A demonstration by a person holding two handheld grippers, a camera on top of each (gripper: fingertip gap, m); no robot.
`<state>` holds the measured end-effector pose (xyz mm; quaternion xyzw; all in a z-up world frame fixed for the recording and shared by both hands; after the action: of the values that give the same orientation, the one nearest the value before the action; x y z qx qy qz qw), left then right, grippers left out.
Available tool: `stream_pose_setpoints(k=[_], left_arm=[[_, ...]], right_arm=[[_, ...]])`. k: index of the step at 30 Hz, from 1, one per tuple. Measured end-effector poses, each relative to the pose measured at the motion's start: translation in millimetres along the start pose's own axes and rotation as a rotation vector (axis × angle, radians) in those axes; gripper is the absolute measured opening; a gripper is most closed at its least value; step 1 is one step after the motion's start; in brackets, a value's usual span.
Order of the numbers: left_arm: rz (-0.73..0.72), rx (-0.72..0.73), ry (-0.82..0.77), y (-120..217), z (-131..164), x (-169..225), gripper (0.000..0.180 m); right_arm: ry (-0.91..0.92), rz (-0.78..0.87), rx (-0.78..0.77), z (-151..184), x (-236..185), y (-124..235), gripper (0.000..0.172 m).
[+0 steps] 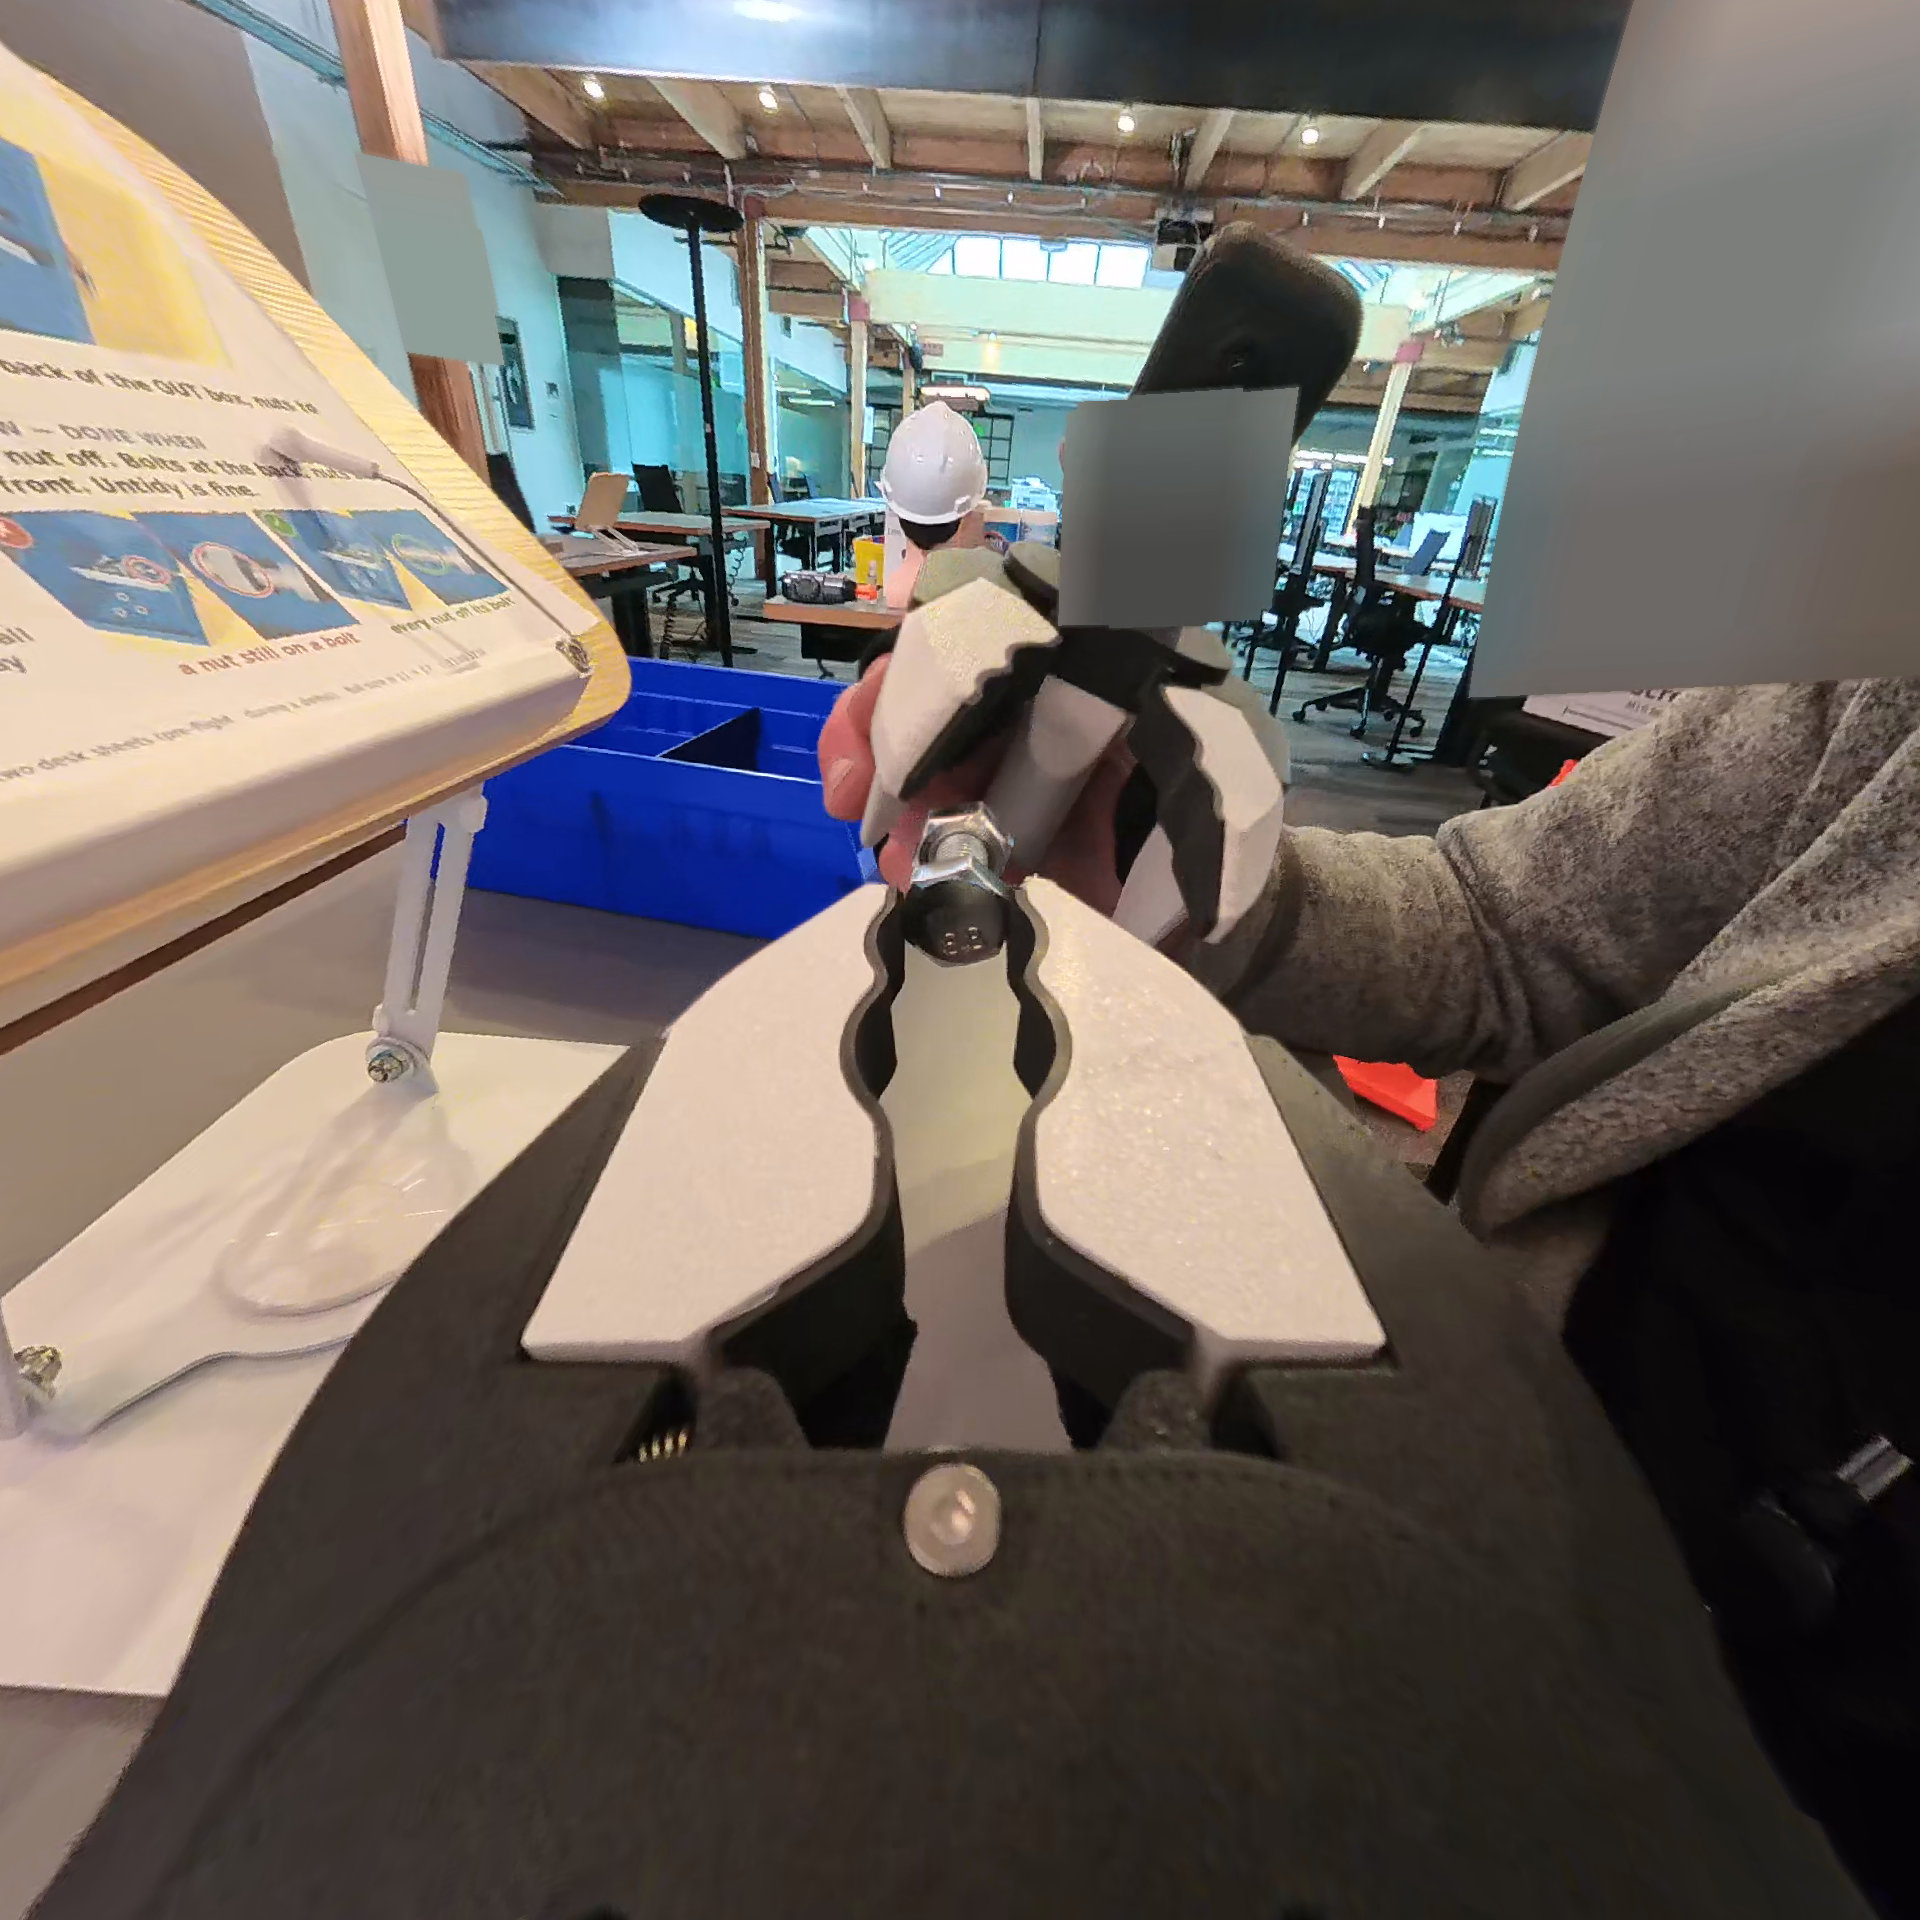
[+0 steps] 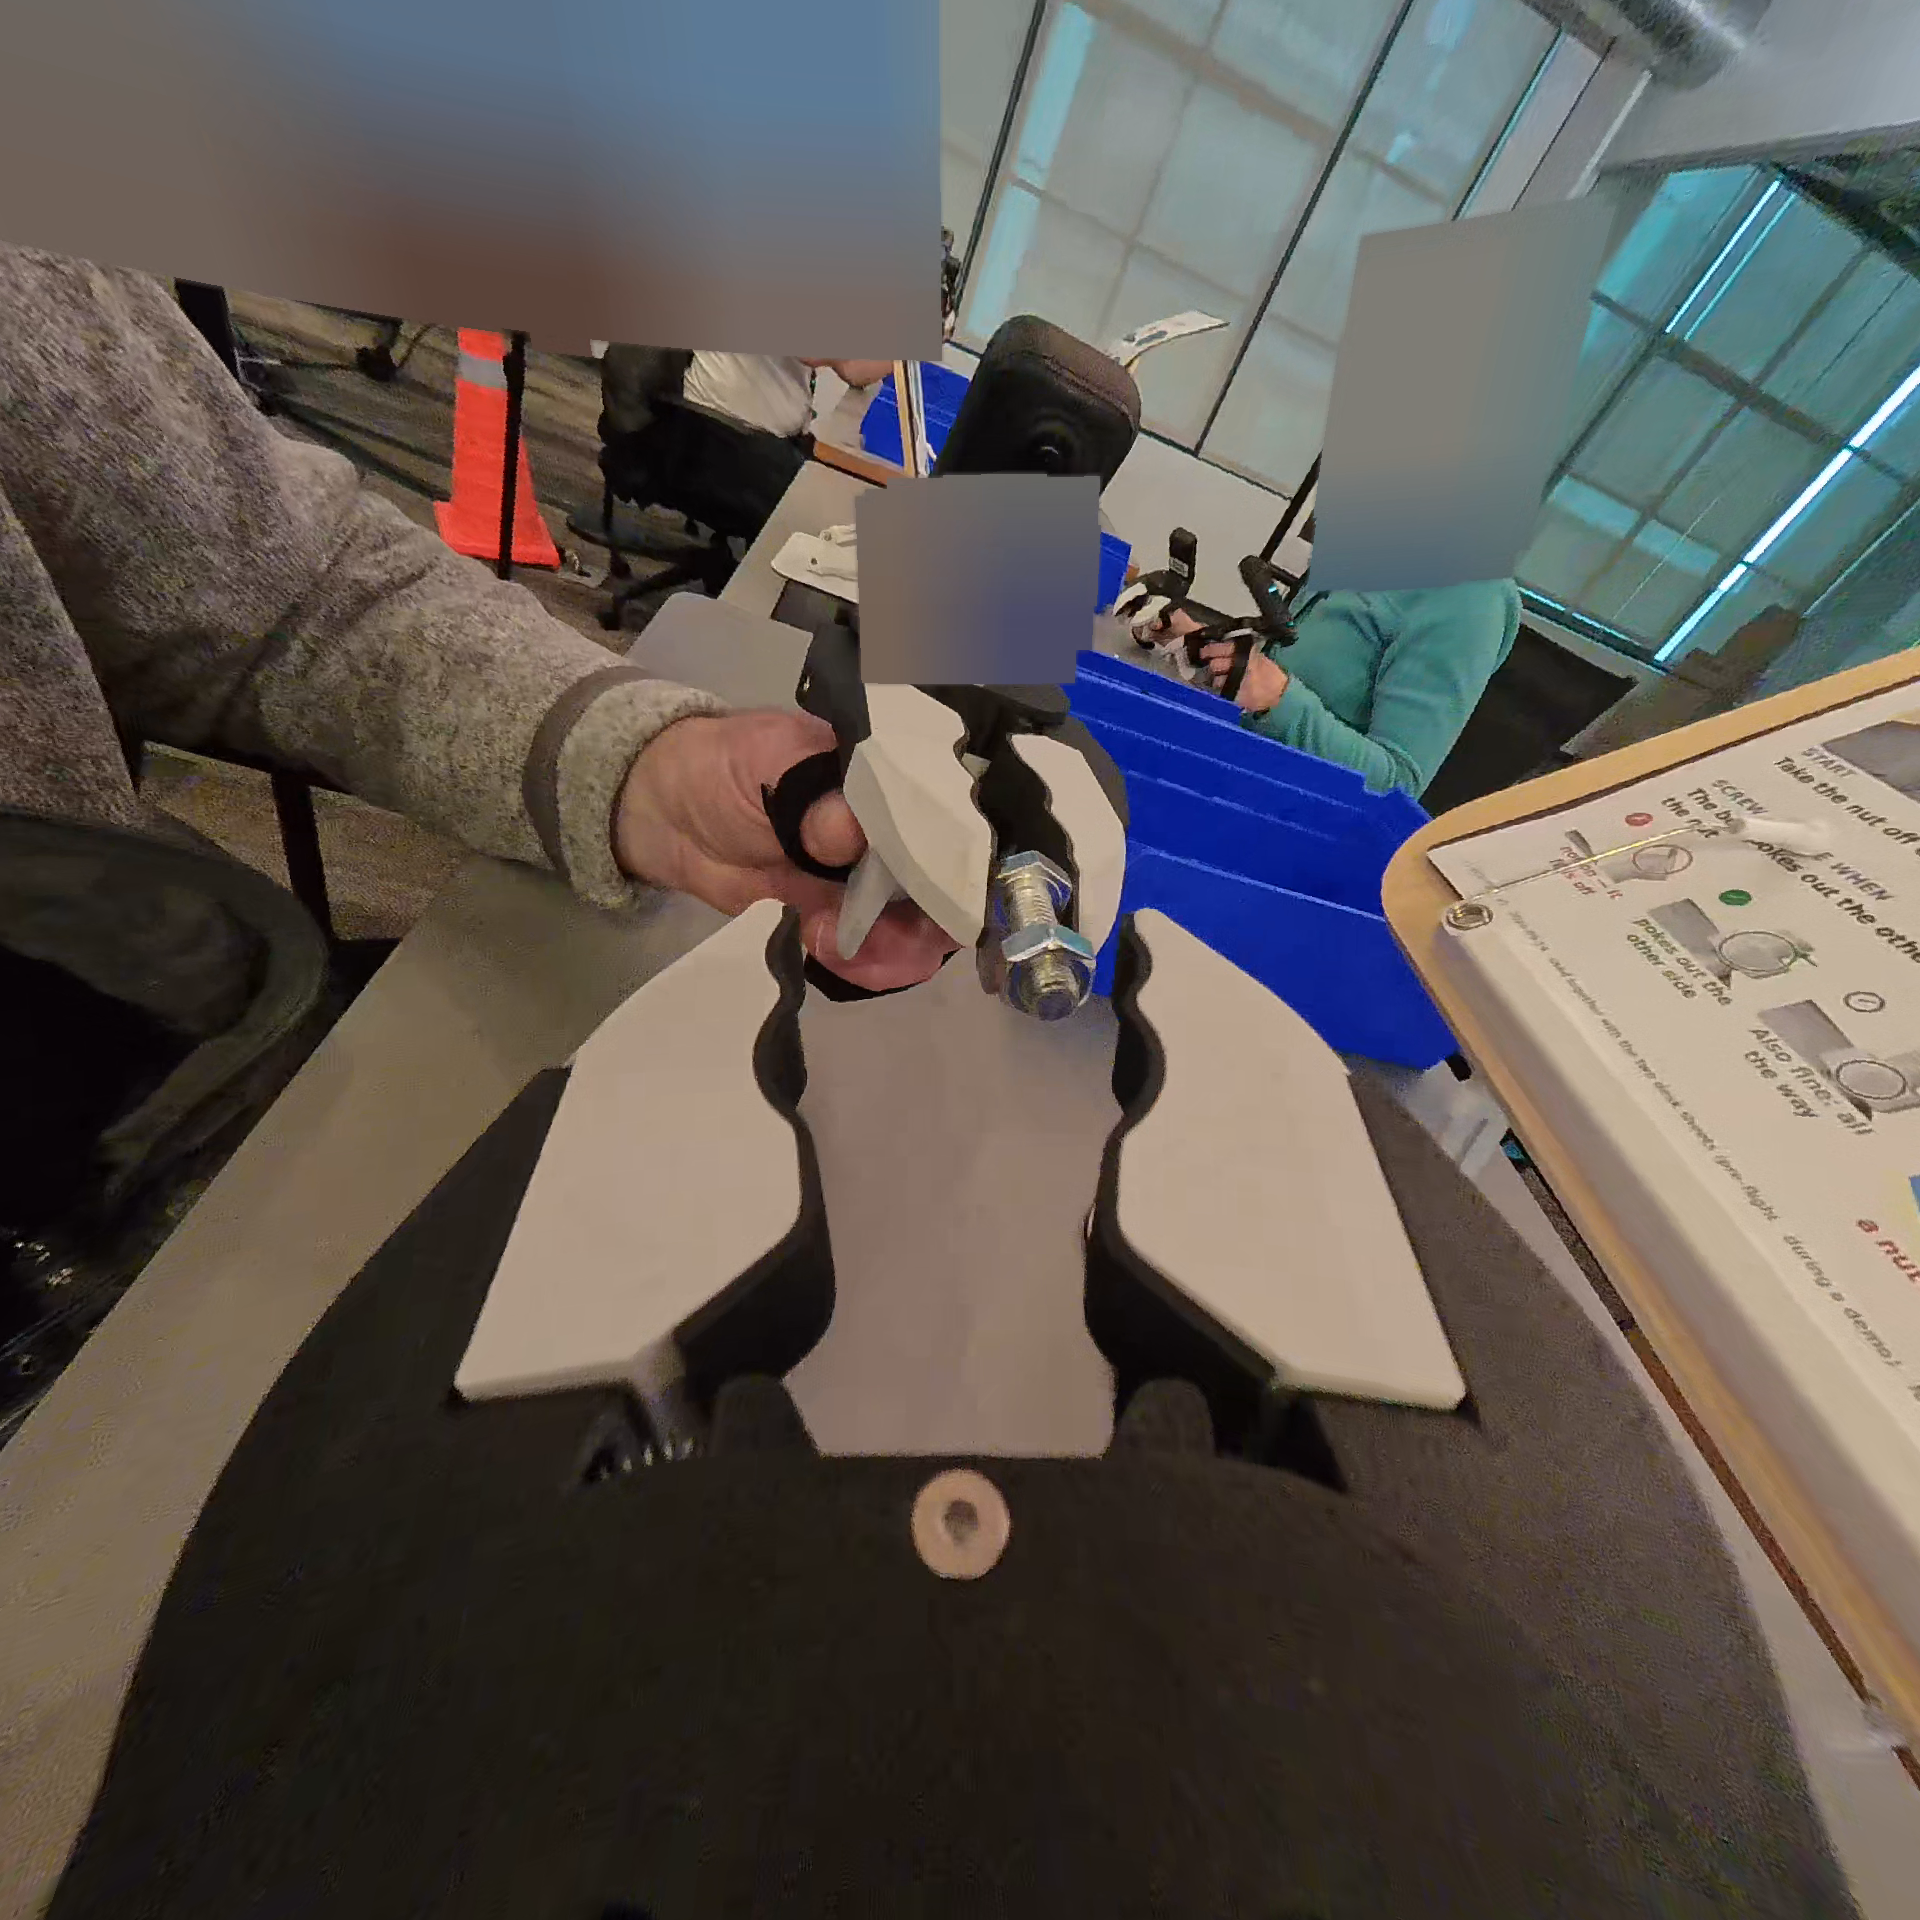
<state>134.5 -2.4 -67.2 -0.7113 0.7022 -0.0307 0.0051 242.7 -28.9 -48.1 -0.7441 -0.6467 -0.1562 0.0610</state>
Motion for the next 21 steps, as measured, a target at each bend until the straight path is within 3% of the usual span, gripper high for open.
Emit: stream_pose_setpoints(k=[1,2,4,5,7,9,14,15,16,17,19,21], left_arm=[[-0.013,-0.006,-0.004,0,0,0,0.018],[-0.033,0.002,-0.003,0,0,-1,0.018],[-0.037,0.01,0.019,3,-1,-4,0.018],[-0.031,0.018,0.026,4,-1,-5,0.018],[-0.034,0.013,0.019,4,0,-5,0.018],[-0.026,0.001,0.013,1,1,-3,0.018],[-0.024,-0.006,0.003,-1,1,-1,0.018],[-0.037,-0.005,0.001,1,1,-2,0.018],[-0.049,0.005,0.008,2,0,-4,0.018],[-0.034,0.017,0.024,4,-1,-5,0.018],[-0.036,0.013,0.011,4,0,-5,0.018],[-0.024,0.008,0.011,2,0,-3,0.018]], right_arm=[[0.004,-0.01,-0.001,0,-2,-1,0.057],[0.017,-0.04,-0.003,0,-5,0,0.053],[0.032,-0.224,-0.043,1,-23,3,0.0],[0.007,-0.249,-0.076,4,-24,3,0.0],[0.001,-0.142,0.005,-4,-11,8,0.015],[-0.04,-0.042,0.094,-9,2,15,0.05],[-0.065,-0.084,0.01,4,0,3,0.059],[-0.059,-0.127,0.006,3,-5,3,0.059],[-0.055,-0.245,0.001,2,-16,5,0.019],[-0.068,-0.315,0.0,2,-22,7,0.002],[-0.073,-0.236,0.021,0,-14,7,0.015],[-0.086,-0.098,0.063,-1,1,10,0.056]])
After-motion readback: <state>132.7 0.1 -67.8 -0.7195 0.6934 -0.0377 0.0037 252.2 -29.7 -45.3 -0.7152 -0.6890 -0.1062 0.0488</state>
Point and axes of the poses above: each gripper's, where its closed fingertips meet, y back along the fingers, z out of its underside, x = y × z across the jaws, the point moved 6 cm from there along y, back along the fingers, and after that the axes turned 2 degrees about -y, right-handed, at the moved point
